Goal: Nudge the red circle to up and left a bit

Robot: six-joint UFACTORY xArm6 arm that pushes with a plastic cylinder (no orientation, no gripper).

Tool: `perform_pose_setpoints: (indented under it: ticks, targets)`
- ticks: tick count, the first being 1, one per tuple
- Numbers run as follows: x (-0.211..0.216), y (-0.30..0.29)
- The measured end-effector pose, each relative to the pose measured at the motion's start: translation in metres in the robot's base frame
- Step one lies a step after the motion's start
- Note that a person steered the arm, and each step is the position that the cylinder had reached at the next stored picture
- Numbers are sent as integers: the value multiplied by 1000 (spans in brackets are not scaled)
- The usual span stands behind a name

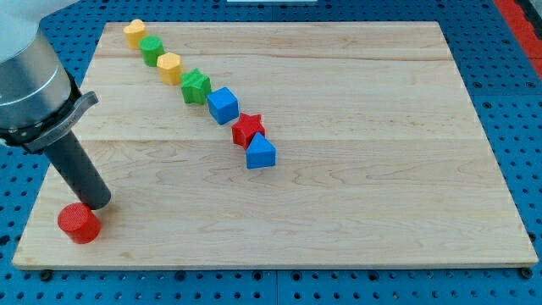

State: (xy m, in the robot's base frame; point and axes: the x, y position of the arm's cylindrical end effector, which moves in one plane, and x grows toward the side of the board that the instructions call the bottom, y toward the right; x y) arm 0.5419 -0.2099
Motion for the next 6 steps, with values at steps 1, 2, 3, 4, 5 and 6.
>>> perform_pose_setpoints:
  ticks: [1,2,3,4,5,6]
  targets:
    - [0,48]
    - [23,61]
    - [58,53]
    - [70,36]
    - [67,8]
    - [58,-12]
